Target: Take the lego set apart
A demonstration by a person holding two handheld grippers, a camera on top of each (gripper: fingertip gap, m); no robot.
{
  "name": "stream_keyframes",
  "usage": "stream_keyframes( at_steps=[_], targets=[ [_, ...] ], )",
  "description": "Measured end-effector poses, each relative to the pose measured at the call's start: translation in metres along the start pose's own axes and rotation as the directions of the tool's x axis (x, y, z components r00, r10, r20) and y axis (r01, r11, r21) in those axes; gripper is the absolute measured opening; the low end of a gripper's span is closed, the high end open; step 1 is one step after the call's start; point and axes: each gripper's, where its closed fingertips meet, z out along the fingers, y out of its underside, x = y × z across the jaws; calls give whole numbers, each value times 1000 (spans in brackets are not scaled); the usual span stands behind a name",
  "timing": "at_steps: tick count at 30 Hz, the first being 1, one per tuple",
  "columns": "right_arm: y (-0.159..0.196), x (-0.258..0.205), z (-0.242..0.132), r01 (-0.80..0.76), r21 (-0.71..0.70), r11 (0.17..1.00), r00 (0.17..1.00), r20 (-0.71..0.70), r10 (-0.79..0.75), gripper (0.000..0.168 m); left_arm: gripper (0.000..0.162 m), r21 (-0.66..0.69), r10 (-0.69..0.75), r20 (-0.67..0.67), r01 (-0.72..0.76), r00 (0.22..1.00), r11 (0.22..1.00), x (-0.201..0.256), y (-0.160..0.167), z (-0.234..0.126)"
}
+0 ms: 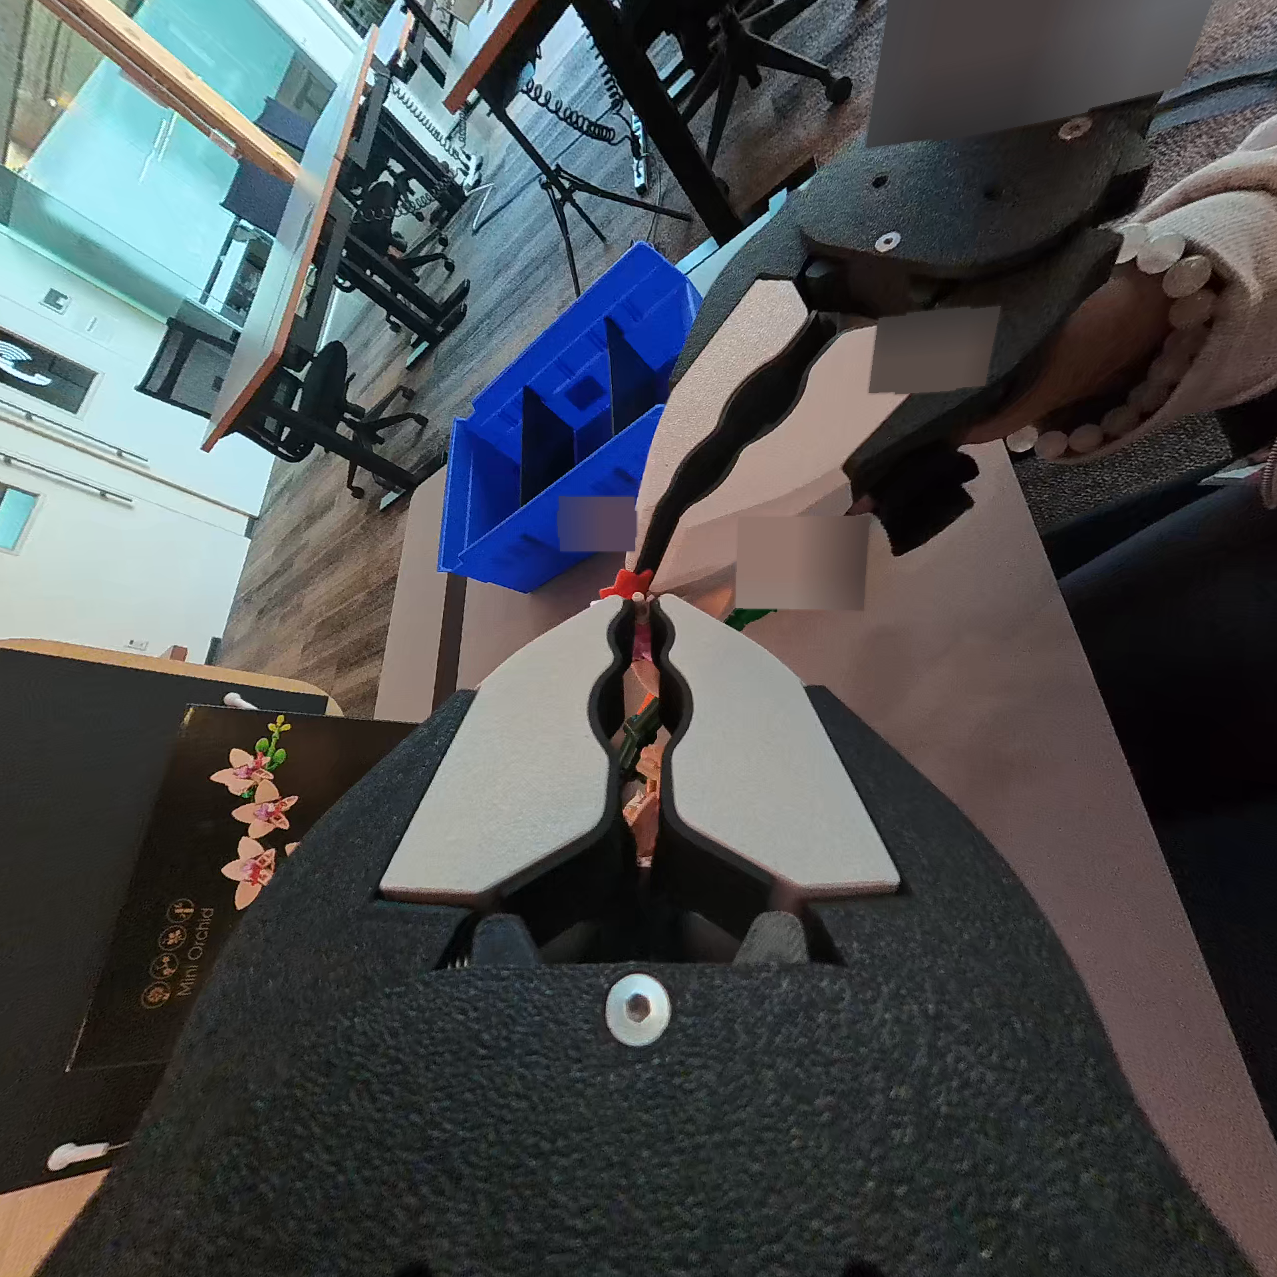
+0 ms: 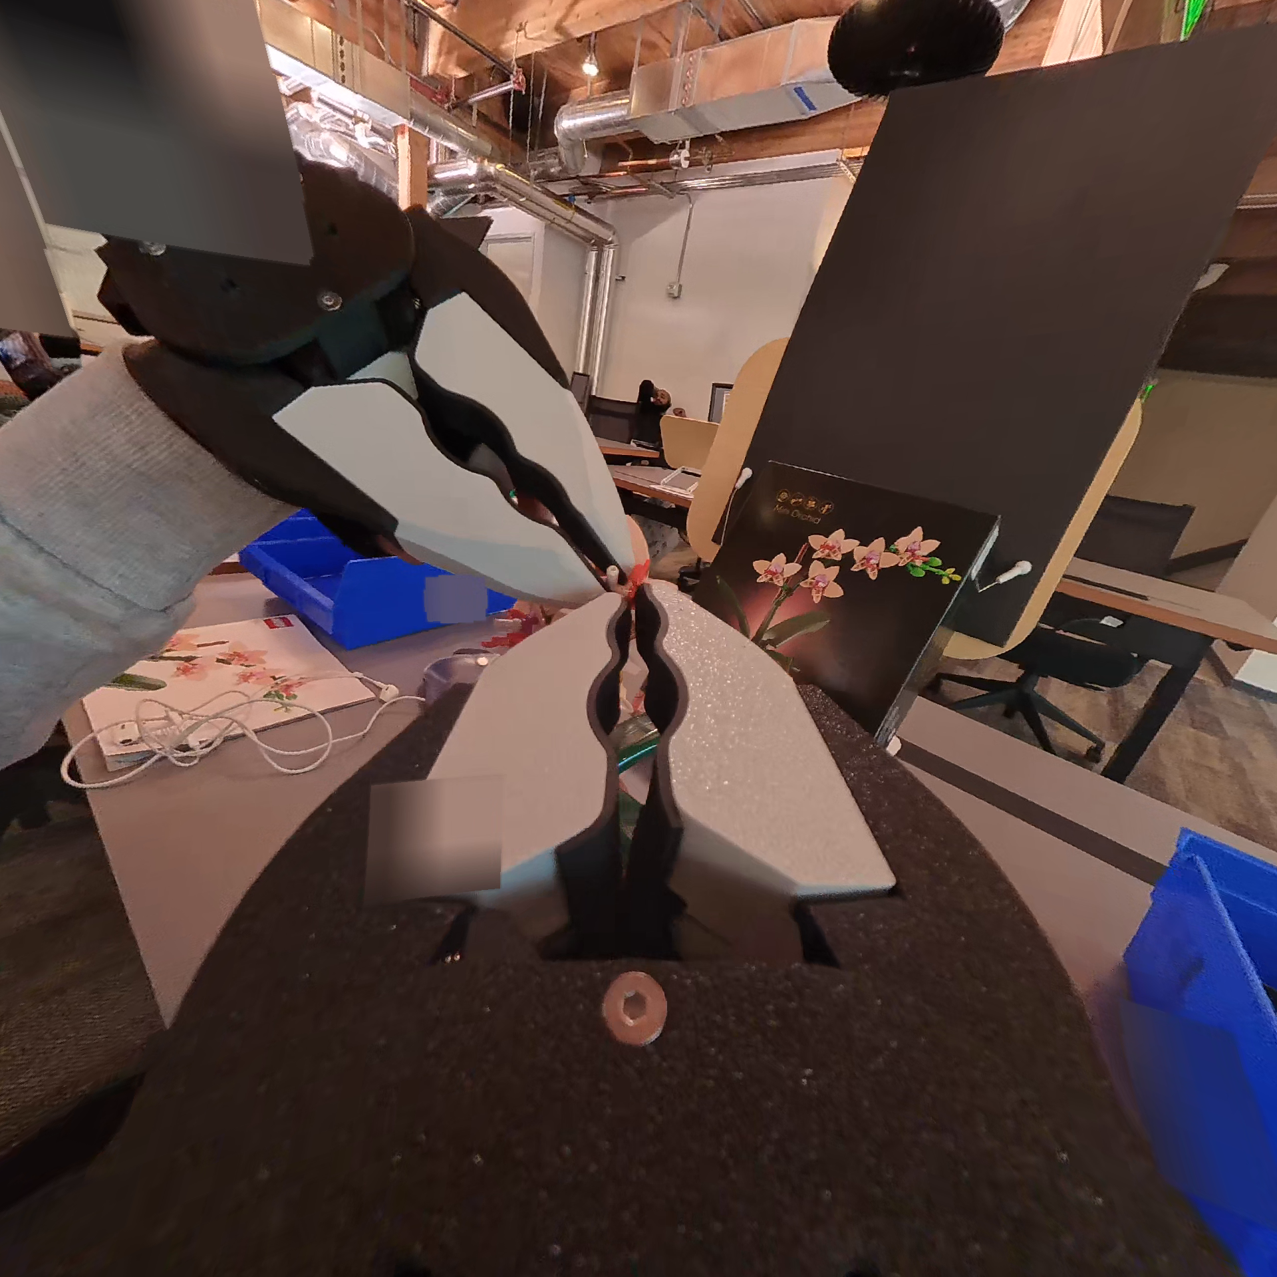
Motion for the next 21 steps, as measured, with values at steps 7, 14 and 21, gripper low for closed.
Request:
stream_keyframes(
  at_steps=[7,14,21],
  targets=[
    [-1,-3,0,83,-25,996,995,-61,-84,0,3,5,-5,-30,5,1000,1000,3,0,-4],
    [-1,-5,1,-258,13,966,965,49,257,0,2,-1,22,-22,-22,1000,1000,2,1,-5],
    [-1,-1,-1,128,-43,991,982,-136,-133,0,2,-2,26,-34,-27,999,1000,4,-1,-3]
  ],
)
